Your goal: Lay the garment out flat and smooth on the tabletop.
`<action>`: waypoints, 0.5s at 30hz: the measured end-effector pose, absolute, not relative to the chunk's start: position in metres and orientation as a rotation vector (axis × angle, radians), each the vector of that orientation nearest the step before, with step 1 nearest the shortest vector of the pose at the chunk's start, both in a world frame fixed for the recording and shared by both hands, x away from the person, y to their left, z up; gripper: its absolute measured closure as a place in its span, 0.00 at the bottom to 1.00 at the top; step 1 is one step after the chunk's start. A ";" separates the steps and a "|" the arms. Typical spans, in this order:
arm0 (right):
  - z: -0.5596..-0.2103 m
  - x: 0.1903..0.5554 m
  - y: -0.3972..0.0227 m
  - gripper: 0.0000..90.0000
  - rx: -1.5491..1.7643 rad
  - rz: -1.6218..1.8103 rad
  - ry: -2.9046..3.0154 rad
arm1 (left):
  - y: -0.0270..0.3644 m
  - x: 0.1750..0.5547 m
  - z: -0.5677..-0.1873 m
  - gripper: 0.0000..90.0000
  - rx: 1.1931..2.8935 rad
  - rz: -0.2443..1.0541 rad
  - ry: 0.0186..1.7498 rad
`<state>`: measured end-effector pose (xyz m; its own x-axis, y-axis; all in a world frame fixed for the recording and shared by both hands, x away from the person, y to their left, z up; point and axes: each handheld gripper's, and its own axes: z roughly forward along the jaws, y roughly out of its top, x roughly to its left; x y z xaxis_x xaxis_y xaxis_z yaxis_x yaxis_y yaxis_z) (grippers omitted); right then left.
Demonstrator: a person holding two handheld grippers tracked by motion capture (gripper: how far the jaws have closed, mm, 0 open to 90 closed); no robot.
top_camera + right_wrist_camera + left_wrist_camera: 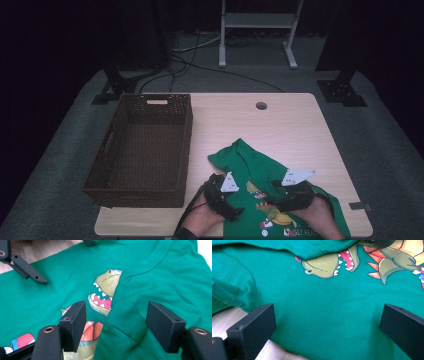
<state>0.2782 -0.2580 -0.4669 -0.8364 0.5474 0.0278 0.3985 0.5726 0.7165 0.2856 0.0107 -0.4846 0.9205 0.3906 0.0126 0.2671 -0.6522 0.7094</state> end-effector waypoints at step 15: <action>-0.471 0.278 -0.259 0.53 0.789 1.066 2.610 | 0.011 0.286 -0.485 0.00 2.317 0.211 0.465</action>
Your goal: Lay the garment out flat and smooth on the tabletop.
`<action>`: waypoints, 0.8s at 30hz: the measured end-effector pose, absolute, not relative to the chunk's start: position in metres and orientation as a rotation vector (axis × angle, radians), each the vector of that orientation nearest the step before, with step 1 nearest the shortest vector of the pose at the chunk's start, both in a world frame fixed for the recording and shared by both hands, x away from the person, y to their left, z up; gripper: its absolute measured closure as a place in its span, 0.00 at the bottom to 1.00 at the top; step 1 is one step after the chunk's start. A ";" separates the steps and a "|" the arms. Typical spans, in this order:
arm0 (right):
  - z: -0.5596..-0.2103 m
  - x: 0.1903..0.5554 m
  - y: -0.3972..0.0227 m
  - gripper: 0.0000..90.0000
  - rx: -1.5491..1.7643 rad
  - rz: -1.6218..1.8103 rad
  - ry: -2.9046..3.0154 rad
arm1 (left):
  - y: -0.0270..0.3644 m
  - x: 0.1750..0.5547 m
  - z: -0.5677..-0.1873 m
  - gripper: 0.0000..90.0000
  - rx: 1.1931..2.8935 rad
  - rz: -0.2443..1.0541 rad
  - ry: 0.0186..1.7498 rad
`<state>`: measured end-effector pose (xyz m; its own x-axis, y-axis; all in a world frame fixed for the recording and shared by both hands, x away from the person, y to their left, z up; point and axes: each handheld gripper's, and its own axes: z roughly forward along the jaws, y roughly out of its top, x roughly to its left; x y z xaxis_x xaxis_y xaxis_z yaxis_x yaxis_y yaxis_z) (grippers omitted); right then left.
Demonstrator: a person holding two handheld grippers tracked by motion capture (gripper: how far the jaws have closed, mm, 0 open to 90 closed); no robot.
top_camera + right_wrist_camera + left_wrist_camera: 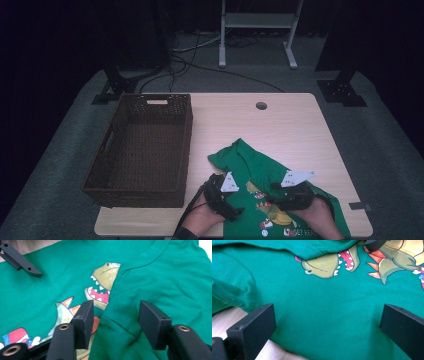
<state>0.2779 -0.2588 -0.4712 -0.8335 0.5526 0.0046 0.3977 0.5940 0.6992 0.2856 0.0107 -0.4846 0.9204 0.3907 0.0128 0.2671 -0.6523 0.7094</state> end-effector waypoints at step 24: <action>-0.469 0.281 -0.266 0.95 0.819 1.064 2.589 | 0.011 0.286 -0.485 0.00 2.316 0.210 0.466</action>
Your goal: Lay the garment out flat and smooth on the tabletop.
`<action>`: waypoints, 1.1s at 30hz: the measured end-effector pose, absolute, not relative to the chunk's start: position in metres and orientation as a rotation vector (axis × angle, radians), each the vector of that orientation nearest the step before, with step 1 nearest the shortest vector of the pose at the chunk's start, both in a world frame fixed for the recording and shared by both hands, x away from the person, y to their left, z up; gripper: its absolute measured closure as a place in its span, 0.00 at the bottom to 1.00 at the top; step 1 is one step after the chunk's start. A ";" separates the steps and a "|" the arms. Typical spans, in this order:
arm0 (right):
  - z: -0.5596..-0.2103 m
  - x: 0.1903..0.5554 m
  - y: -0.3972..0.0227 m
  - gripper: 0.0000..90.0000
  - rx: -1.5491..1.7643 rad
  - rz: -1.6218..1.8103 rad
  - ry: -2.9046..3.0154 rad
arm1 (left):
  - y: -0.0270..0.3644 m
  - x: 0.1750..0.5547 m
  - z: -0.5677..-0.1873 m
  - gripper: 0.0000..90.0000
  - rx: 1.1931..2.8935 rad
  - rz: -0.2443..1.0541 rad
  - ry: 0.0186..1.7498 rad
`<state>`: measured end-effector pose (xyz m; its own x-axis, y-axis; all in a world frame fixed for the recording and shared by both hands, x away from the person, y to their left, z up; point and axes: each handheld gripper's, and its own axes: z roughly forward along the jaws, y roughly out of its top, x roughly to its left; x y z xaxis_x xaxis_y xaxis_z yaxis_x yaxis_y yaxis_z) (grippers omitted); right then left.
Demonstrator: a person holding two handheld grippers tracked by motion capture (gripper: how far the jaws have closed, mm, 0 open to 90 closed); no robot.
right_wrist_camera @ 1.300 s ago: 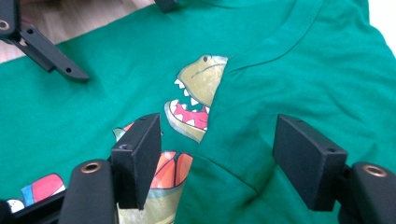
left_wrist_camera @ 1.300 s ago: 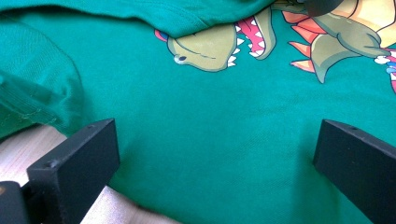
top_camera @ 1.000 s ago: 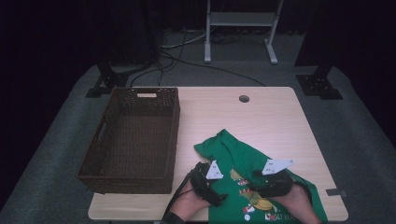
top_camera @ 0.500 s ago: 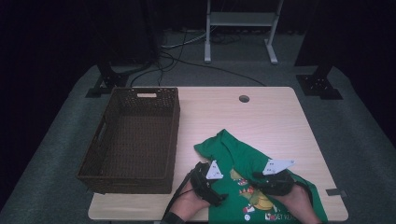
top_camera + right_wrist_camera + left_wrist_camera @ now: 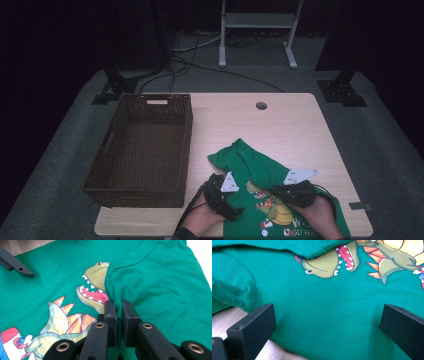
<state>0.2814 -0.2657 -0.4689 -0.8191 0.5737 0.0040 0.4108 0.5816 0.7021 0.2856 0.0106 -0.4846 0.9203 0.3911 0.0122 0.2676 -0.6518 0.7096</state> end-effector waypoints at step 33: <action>-0.452 0.291 -0.281 0.95 0.863 1.179 2.497 | 0.011 0.286 -0.485 0.00 2.317 0.210 0.465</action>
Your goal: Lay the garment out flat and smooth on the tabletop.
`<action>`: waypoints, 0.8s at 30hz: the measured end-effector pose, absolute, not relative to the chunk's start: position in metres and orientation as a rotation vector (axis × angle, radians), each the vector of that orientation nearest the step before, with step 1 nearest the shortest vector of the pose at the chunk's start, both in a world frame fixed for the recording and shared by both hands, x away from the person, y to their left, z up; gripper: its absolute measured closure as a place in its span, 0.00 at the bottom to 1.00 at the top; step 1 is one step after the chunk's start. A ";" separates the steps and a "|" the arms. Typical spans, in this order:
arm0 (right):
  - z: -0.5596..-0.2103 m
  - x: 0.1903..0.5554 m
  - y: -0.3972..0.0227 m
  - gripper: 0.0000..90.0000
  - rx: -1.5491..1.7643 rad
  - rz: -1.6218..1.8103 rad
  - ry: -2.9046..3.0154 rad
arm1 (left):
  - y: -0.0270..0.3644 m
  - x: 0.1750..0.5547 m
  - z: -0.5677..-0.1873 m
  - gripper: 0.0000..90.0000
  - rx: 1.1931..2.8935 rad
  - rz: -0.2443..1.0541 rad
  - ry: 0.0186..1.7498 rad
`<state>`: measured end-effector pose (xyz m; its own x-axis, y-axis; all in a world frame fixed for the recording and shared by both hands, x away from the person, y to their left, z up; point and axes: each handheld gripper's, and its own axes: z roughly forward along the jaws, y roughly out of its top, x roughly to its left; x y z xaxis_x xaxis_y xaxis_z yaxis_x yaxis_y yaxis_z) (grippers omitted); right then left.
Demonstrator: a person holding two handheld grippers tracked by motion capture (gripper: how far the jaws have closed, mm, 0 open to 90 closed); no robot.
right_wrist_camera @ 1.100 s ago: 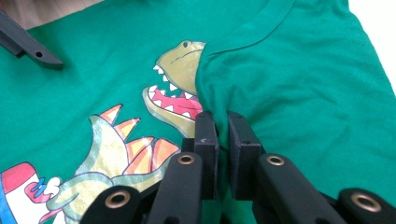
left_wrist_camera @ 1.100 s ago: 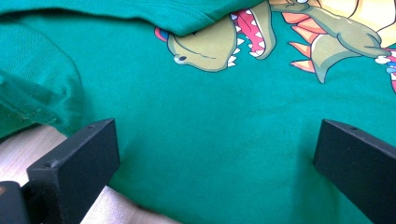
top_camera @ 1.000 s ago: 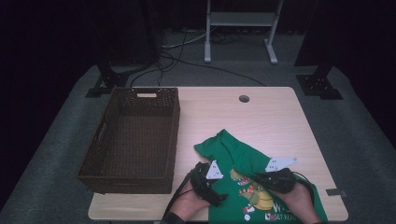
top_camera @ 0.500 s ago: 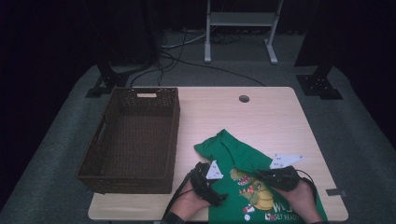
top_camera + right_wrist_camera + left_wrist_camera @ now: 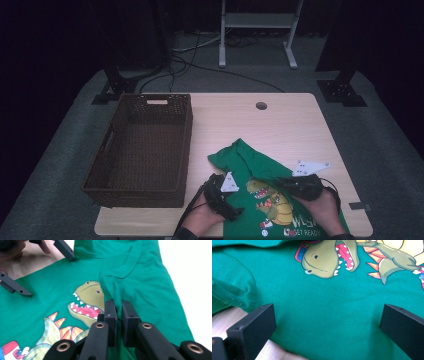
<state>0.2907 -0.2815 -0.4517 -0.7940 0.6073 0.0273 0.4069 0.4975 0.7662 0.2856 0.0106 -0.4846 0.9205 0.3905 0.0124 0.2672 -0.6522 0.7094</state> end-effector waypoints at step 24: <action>-0.445 0.305 -0.292 0.95 0.896 1.217 2.438 | 0.011 0.286 -0.485 0.00 2.317 0.211 0.464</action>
